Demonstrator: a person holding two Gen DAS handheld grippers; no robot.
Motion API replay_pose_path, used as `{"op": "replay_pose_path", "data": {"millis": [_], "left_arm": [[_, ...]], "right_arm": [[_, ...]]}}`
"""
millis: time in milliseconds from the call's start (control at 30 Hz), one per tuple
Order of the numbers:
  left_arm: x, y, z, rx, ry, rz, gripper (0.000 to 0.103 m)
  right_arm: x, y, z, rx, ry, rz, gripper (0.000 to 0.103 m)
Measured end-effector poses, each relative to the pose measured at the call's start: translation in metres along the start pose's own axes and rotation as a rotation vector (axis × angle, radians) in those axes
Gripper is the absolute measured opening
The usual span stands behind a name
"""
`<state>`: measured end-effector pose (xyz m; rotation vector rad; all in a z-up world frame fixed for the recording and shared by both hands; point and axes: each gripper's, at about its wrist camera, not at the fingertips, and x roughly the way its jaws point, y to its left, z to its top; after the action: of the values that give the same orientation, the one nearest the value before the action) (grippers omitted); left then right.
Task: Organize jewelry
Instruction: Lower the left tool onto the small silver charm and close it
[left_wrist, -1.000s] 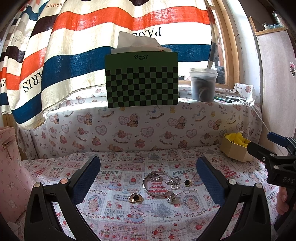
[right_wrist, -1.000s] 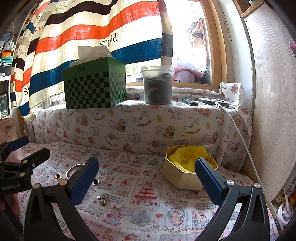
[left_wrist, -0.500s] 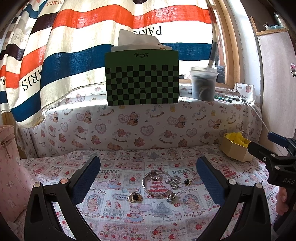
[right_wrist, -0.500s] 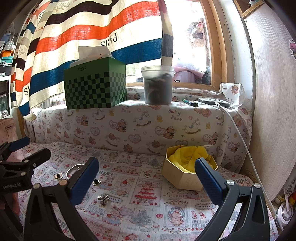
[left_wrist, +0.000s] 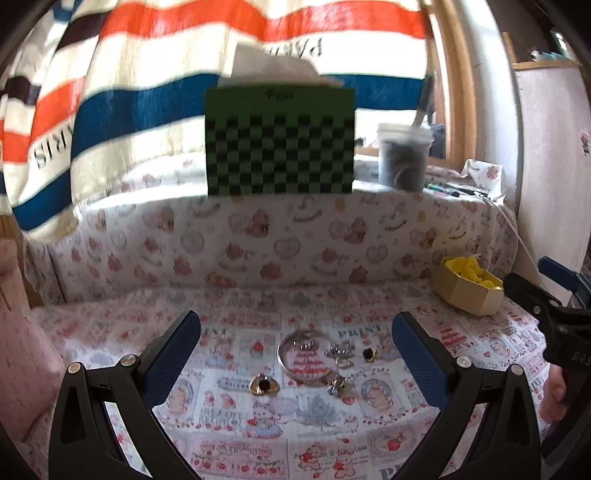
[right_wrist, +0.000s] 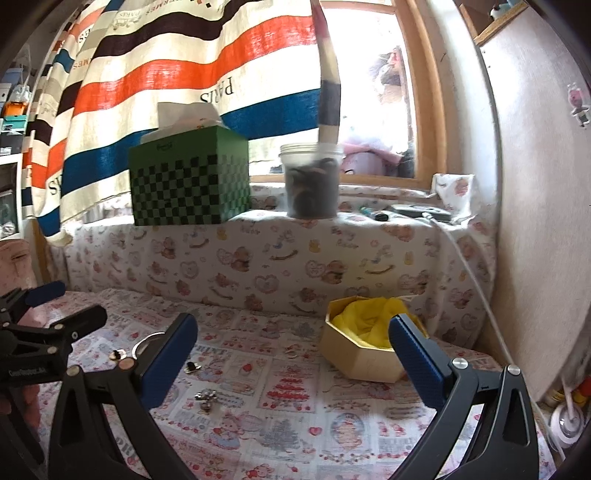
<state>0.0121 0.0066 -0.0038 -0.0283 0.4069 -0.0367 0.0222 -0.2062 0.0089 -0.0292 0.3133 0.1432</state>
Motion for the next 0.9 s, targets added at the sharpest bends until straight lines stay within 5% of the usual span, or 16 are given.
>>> {"op": "replay_pose_path", "data": {"millis": [200,367,400,433,567,667,800,900], "left_arm": [[0.003,0.014,-0.002,-0.077,0.016,0.025,0.09],[0.016,0.008,-0.002,0.032,0.085,0.113,0.075],[0.019,0.01,-0.002,0.04,0.1,0.126,0.073],[0.022,0.013,-0.002,0.032,0.12,0.126,0.066],[0.033,0.029,-0.002,-0.049,0.207,0.042,0.022],[0.042,0.037,-0.005,-0.123,0.274,-0.049,0.014],[0.042,0.027,-0.001,-0.021,0.273,-0.046,0.012],[0.043,0.023,0.004,0.0,0.301,-0.066,0.045]], "right_arm": [[0.002,-0.002,0.0,0.004,0.005,-0.005,0.101],[0.005,0.005,-0.001,-0.043,0.045,0.01,0.081],[0.004,0.007,-0.002,-0.053,0.05,-0.001,0.068],[0.005,0.009,-0.002,-0.061,0.054,-0.014,0.056],[0.01,0.007,-0.004,-0.052,0.106,0.009,0.041],[0.017,0.003,-0.005,-0.024,0.161,0.03,0.034],[0.023,-0.001,-0.005,-0.03,0.182,0.001,0.033],[0.027,-0.01,-0.003,-0.001,0.2,-0.004,0.033]]}}
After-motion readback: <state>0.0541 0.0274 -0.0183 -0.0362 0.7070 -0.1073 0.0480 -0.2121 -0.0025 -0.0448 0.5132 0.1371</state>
